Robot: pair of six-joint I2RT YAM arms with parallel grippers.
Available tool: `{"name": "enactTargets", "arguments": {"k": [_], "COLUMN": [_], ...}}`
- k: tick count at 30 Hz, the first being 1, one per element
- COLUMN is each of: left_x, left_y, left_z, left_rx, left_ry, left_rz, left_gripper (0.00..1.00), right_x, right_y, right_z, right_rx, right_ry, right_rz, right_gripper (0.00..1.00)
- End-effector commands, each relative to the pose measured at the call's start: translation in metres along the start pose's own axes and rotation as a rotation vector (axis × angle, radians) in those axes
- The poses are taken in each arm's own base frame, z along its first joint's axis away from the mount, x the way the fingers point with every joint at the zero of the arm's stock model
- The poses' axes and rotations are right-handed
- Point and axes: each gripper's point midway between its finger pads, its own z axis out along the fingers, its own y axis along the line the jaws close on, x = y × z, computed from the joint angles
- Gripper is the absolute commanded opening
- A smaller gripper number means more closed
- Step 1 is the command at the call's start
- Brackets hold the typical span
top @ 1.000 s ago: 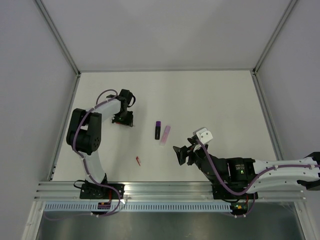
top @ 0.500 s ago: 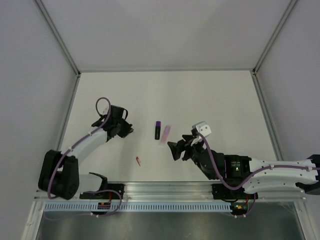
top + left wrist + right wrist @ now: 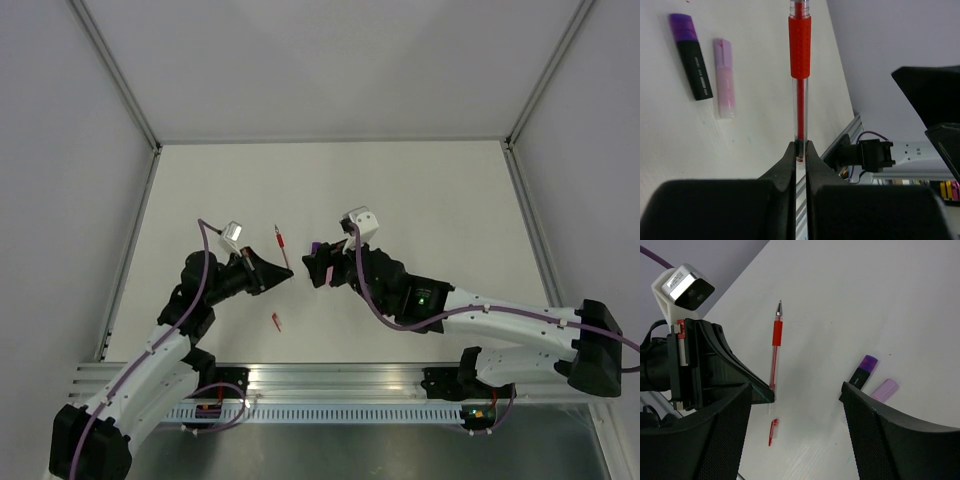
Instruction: Insert the pens into the pen caps
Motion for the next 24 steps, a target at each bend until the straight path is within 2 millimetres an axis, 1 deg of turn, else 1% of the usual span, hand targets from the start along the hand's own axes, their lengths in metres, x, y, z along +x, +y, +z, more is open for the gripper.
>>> {"name": "enactTargets", "arguments": {"k": [1,2,5,8,13,14,15,16,17,18,22,23,24], "left_x": [0.019,0.021,0.026,0.027,0.027,0.028,0.030,0.030,0.031,0.032,0.034,0.034,0.036], "left_y": [-0.021,-0.022,-0.023,-0.025,-0.031,-0.031,-0.032,-0.033,-0.033,-0.033,-0.030,-0.031,-0.029], "left_z": [-0.009,-0.010,-0.014,-0.017,-0.024,-0.025,-0.025,-0.026,-0.027,-0.027,-0.028,-0.029,-0.029], "left_rx": [0.165,0.171,0.193,0.198,0.216,0.222,0.227,0.233,0.234,0.233,0.229,0.231,0.226], "left_ry": [0.063,0.072,0.082,0.076,0.059,0.064,0.069,0.069,0.074,0.077,0.078,0.080,0.086], "left_rz": [0.072,0.068,0.076,0.095,0.112,0.108,0.106,0.110,0.110,0.110,0.117,0.120,0.119], "left_gripper": [0.02,0.02,0.02,0.02,0.02,0.02,0.02,0.02,0.02,0.02,0.02,0.02,0.02], "right_x": [-0.016,-0.011,-0.004,0.003,0.016,0.021,0.025,0.025,0.031,0.032,0.039,0.041,0.042], "right_y": [0.040,0.043,0.049,0.054,0.049,0.049,0.051,0.055,0.055,0.058,0.058,0.058,0.058], "right_z": [0.011,0.018,0.030,0.035,0.044,0.048,0.049,0.050,0.053,0.053,0.056,0.057,0.057], "right_rx": [-0.171,-0.178,-0.197,-0.215,-0.182,-0.177,-0.190,-0.200,-0.202,-0.213,-0.211,-0.209,-0.211], "right_ry": [-0.017,-0.002,0.014,0.029,0.045,0.054,0.067,0.068,0.082,0.087,0.096,0.098,0.102], "right_rz": [0.053,0.050,0.053,0.055,0.056,0.056,0.060,0.062,0.062,0.070,0.084,0.083,0.083], "right_gripper": [0.78,0.78,0.77,0.76,0.73,0.70,0.63,0.60,0.58,0.55,0.47,0.42,0.40]}}
